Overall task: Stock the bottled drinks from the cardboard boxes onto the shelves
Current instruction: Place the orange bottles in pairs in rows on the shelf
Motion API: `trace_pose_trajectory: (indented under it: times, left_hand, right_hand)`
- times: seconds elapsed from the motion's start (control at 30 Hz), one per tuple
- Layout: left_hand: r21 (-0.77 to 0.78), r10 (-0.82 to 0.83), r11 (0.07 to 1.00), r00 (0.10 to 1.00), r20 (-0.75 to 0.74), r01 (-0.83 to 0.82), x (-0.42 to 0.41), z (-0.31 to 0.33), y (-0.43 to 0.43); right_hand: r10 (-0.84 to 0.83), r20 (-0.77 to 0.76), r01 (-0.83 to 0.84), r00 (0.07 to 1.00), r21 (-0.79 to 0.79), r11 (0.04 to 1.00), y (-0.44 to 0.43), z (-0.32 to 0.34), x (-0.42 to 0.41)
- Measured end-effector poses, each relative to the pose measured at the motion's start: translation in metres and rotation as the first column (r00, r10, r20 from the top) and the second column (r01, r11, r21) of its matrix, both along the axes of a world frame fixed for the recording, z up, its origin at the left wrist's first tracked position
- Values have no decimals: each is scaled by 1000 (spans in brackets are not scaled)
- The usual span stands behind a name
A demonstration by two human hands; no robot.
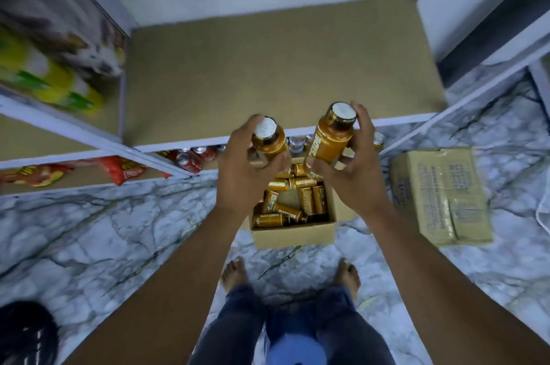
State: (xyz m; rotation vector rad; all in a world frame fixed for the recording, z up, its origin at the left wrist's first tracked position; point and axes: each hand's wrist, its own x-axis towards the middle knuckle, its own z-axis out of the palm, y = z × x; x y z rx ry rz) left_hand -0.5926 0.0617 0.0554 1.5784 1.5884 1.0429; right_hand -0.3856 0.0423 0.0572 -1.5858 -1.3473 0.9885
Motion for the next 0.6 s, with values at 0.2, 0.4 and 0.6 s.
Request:
trace_pose_trajectory:
  times: [0.2,0.4,0.6]
  left_hand:
    - [66,-66,996,998,-11,66,-23,152,-16]
    - [178,-89,980,996,-6,88,-41,284,-22]
    - [351,-16,936,998,-53,34,-54,362,2]
  right_hand:
    - [33,106,-40,994,65,997,-30,151,-7]
    - [56,168,-91,984,212,973,-28,274,-29]
    - [103,177,-159,979,340,927,7,346,-42]
